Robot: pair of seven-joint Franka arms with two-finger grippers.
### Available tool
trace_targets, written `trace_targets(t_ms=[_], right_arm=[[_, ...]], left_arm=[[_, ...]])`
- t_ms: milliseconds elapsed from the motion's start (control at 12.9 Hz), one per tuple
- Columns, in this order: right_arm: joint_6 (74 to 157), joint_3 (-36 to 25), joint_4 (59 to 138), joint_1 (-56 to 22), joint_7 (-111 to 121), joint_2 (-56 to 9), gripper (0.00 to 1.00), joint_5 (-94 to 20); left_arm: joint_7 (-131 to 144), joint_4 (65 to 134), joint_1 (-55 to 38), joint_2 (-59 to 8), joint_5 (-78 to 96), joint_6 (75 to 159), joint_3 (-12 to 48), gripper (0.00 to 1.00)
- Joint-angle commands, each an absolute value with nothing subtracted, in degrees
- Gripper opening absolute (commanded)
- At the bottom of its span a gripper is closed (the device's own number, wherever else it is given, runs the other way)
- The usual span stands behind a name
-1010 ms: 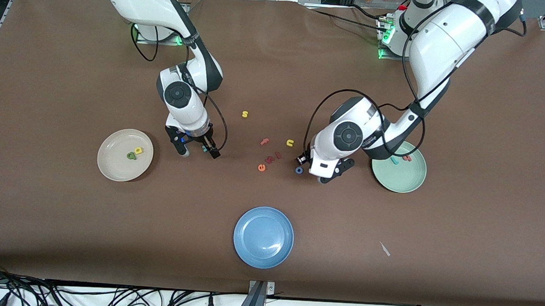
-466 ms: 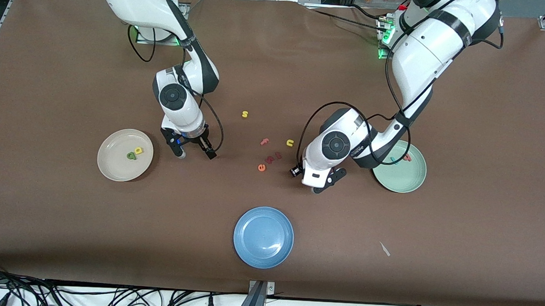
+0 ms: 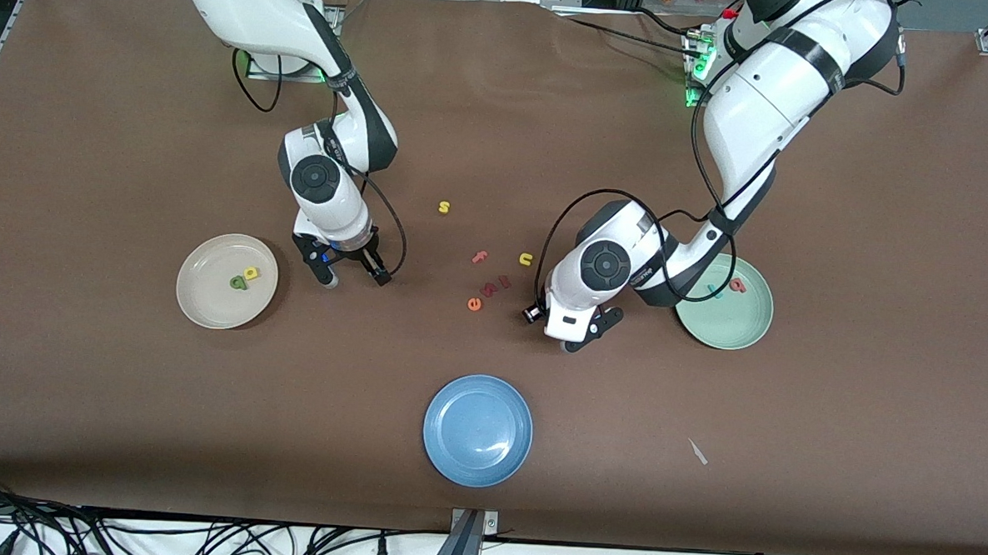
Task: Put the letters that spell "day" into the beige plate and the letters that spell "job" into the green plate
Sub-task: 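Grasp the cyan y with the right gripper, blue o with the left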
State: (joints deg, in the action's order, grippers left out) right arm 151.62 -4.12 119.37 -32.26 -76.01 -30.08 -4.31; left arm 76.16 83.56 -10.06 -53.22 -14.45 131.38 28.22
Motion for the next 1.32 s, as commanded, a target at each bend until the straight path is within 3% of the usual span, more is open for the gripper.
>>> trace_targets(t_ms=[0,78,155,311,388,621,854,1243], right_arm=[[152.49,-3.6,119.53,-31.55,-75.15,-30.06,0.31,-4.39],[152.49,-3.52,119.44,-31.38,-75.23,-30.06,0.23,-4.57],[152.49,-3.52,119.36,-31.38,-75.23,-30.23,0.19,-4.57],[152.58,-3.52,119.36,-31.38,-75.15,-30.59,0.08,-4.57],[152.58,-3.43,119.27,-31.38,-75.15,-30.76,0.01,-4.57],[150.75,-3.34,117.78,-31.46,-75.15,-30.33,0.0,-4.57],[136.19,-4.74,113.56,-31.38,-60.55,-27.44,0.0,-4.66],[124.64,-16.5,113.91,-31.29,-20.56,-22.94,0.0,-5.01]], left_arm=[[76.82,82.0,-11.16,-53.96,-15.03,131.22,27.42,0.57],[76.82,82.0,-11.16,-54.14,-15.29,131.31,27.42,0.55],[76.82,82.0,-11.16,-54.14,-15.29,131.4,27.42,0.45],[76.82,82.0,-11.16,-54.05,-15.38,131.4,27.42,0.08],[76.64,82.0,-11.08,-54.05,-15.47,131.4,27.42,0.0],[76.2,82.0,-11.07,-53.96,-15.56,131.4,27.33,0.0],[76.29,81.91,-10.81,-52.83,-15.73,130.52,27.07,0.0],[75.5,81.83,-9.93,-48.0,-16.35,122.01,26.9,0.0]])
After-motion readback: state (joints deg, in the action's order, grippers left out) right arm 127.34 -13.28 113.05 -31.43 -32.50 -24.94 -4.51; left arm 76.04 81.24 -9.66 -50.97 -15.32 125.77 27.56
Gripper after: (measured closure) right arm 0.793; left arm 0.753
